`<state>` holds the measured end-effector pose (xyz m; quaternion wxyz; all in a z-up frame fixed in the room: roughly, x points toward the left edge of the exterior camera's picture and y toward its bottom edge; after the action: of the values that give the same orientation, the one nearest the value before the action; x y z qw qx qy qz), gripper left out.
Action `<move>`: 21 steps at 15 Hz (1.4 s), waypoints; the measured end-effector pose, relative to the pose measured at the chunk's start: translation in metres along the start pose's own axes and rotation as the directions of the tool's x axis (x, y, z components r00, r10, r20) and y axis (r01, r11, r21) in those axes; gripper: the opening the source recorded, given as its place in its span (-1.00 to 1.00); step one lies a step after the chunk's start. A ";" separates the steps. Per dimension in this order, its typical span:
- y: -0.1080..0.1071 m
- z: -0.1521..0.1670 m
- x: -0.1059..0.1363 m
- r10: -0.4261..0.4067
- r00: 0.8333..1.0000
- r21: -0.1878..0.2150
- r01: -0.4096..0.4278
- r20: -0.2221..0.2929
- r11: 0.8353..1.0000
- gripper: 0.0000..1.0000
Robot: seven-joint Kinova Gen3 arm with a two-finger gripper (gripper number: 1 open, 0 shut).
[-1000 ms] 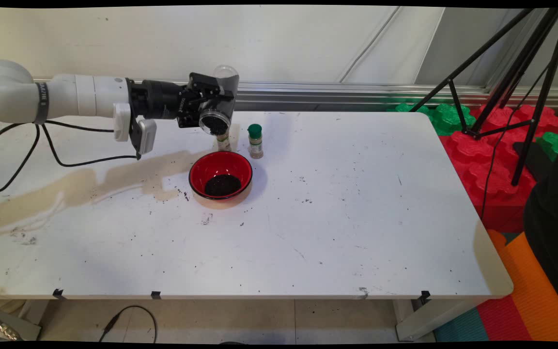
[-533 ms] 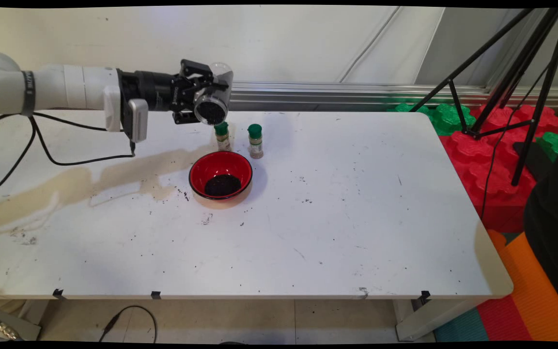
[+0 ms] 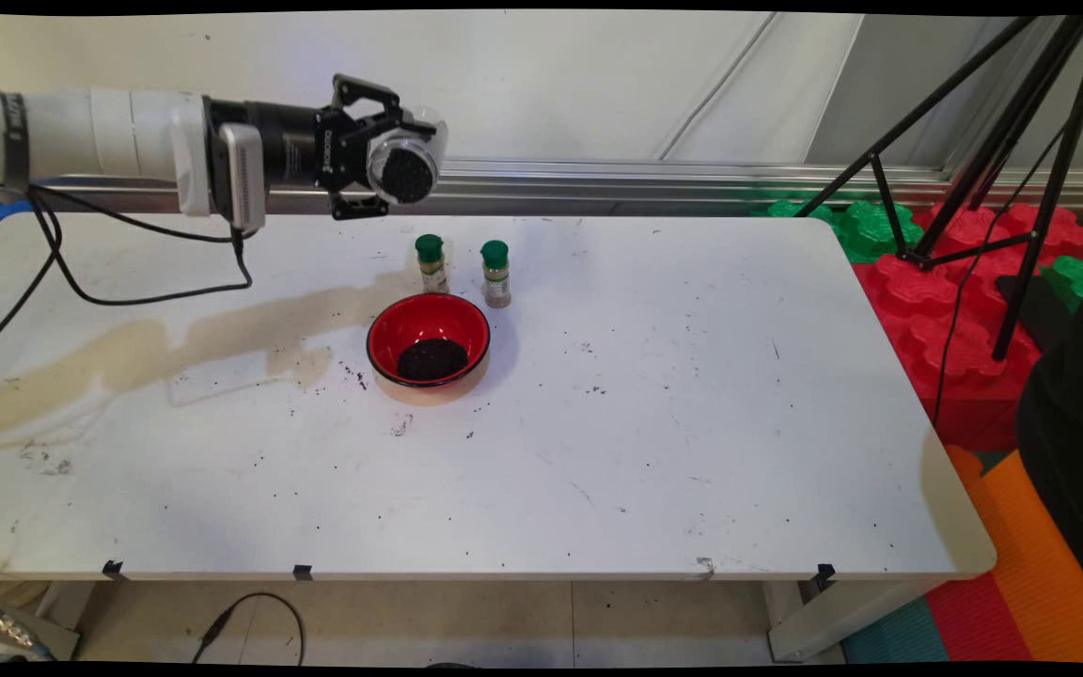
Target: Pour the black seasoning powder in the red bowl
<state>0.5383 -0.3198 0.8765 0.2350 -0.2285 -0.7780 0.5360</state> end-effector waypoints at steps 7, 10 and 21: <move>-0.032 -0.012 0.014 -0.251 0.967 -0.008 0.250 -0.055 0.968 -1.00; -0.040 -0.015 0.019 -0.341 0.937 -0.025 0.340 -0.078 0.940 -1.00; -0.058 -0.013 0.041 -0.654 0.741 -0.163 0.633 -0.153 0.756 -1.00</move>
<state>0.5081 -0.3045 0.9403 0.4707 -0.0099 -0.8071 0.3563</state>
